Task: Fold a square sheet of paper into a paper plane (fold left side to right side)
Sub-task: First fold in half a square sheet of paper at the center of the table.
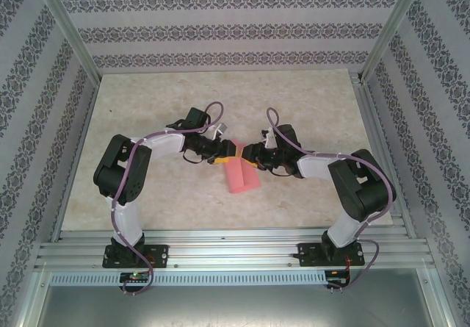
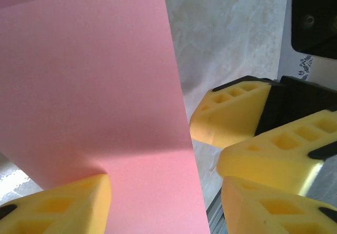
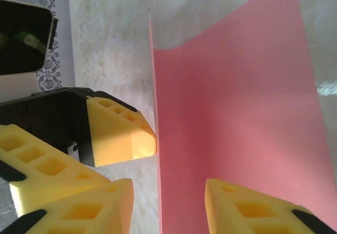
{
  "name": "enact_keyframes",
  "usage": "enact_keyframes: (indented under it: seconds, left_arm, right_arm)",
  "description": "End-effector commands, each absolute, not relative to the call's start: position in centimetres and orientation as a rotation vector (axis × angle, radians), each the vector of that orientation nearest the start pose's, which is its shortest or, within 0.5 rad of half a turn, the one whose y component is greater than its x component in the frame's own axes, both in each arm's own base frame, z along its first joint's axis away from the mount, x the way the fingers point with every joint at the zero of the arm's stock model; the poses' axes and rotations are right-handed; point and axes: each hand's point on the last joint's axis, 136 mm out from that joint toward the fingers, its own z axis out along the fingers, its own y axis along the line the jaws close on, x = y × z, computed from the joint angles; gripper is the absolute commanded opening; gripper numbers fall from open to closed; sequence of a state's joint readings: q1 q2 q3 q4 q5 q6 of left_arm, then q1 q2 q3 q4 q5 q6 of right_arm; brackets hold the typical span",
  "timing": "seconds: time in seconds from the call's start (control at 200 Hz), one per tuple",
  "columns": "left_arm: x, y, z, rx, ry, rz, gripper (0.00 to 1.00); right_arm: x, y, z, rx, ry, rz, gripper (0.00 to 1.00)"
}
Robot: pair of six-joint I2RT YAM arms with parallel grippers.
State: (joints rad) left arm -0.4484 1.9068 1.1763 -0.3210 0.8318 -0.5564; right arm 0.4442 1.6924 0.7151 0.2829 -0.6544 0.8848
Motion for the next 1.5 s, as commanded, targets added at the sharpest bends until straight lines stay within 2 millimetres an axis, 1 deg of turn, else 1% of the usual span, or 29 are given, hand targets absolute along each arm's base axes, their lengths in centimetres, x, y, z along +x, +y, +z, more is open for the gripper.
enact_keyframes:
  seconds: [0.0, 0.1, 0.19, 0.33, 0.46, 0.585, 0.669, 0.839, 0.949, 1.019, 1.079, 1.184, 1.304, 1.394, 1.499]
  left_arm:
    - [33.4, -30.7, 8.8, 0.210, 2.709, -1.423, 0.58]
    - [33.5, -30.7, 8.8, 0.209, 2.709, -1.422, 0.58]
    - [33.5, -30.7, 8.8, 0.212, 2.707, -1.422, 0.58]
    - [33.5, -30.7, 9.1, 0.218, 2.701, -1.421, 0.59]
    - [33.8, -30.3, 10.1, 0.232, 2.678, -1.382, 0.59]
    - [34.2, -29.6, 11.5, 0.236, 2.649, -1.350, 0.61]
    - [34.5, -28.6, 12.2, 0.221, 2.632, -1.325, 0.62]
    - [35.2, -25.3, 13.6, 0.137, 2.588, -1.247, 0.66]
    - [35.3, -23.3, 13.8, 0.070, 2.576, -1.200, 0.69]
    - [35.1, -22.7, 13.5, 0.044, 2.583, -1.182, 0.70]
    - [34.9, -22.6, 13.0, 0.031, 2.595, -1.178, 0.70]
    - [34.5, -22.8, 11.3, 0.000, 2.627, -1.203, 0.70]
    - [33.8, -24.1, 9.7, 0.017, 2.668, -1.222, 0.70]
    - [33.5, -25.3, 8.8, 0.031, 2.688, -1.231, 0.71]
    - [33.5, -25.9, 7.8, 0.014, 2.710, -1.214, 0.70]
  right_arm:
    - [32.0, 28.0, 8.2, 0.111, 2.466, 1.450, 0.38]
    - [31.9, 28.3, 8.1, 0.105, 2.471, 1.459, 0.35]
    - [31.9, 28.5, 8.1, 0.098, 2.475, 1.466, 0.29]
    - [32.2, 28.8, 8.0, 0.092, 2.472, 1.468, 0.15]
    - [32.6, 29.0, 8.2, 0.088, 2.464, 1.467, 0.00]
    - [33.1, 29.2, 8.4, 0.088, 2.453, 1.466, 0.00]
    - [33.5, 29.2, 8.5, 0.091, 2.447, 1.460, 0.00]
    - [34.5, 29.4, 8.5, 0.110, 2.430, 1.450, 0.00]
    - [35.1, 29.5, 8.6, 0.122, 2.413, 1.456, 0.00]
    - [35.4, 29.3, 8.5, 0.134, 2.411, 1.448, 0.00]
    - [35.6, 28.9, 8.3, 0.149, 2.415, 1.434, 0.00]
    - [35.4, 28.4, 7.7, 0.159, 2.442, 1.406, 0.00]
    - [34.7, 27.6, 6.7, 0.166, 2.484, 1.349, 0.00]
    - [34.2, 27.0, 6.0, 0.173, 2.507, 1.316, 0.00]
    - [33.8, 26.1, 5.2, 0.197, 2.528, 1.280, 0.00]
